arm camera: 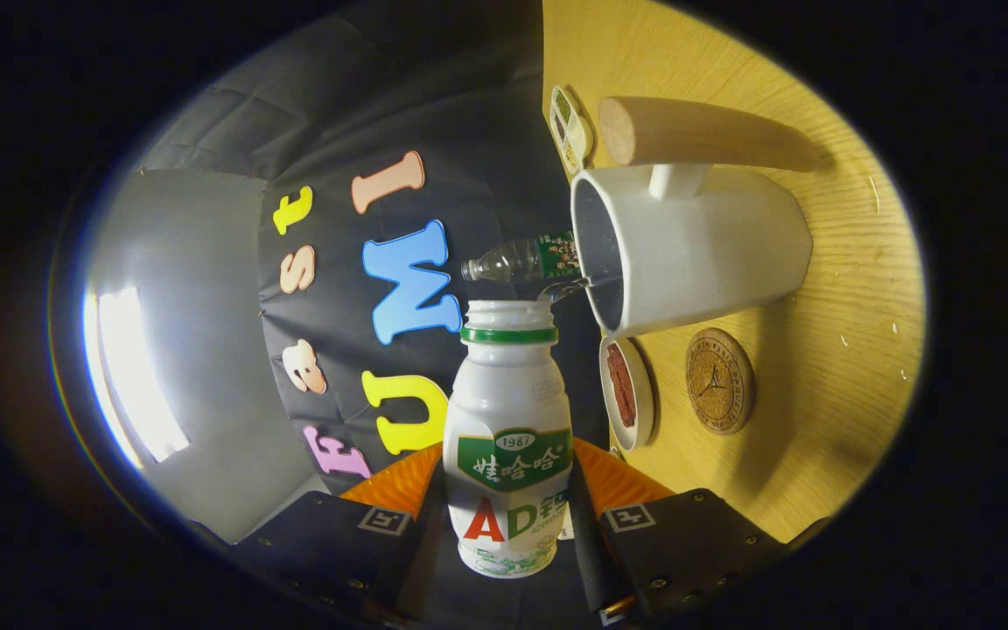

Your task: Take the bottle from table, then pour the juice into the cup, finally place the bottle on the coaster

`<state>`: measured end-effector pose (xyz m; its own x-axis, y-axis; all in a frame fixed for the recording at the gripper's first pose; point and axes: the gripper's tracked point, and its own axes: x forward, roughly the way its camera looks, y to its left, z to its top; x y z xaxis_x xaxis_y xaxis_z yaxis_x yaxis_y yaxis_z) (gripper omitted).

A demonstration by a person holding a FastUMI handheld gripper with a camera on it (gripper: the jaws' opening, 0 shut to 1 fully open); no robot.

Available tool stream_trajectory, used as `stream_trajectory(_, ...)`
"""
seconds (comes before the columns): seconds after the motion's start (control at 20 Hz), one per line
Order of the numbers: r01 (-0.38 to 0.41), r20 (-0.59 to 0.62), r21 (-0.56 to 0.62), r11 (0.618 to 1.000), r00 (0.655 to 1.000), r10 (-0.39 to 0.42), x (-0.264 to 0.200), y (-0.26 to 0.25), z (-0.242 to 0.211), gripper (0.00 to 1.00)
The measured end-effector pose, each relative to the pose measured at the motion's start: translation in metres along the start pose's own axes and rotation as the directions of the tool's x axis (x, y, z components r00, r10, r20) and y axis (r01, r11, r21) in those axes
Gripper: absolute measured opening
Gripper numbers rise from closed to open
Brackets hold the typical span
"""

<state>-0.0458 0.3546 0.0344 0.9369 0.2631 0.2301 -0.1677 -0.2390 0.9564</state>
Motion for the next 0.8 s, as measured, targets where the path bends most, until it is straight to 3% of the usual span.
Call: stream_trajectory(0.8,-0.011,0.015,0.045,0.999,1.0,0.01,0.002,0.0042,0.0045,0.65)
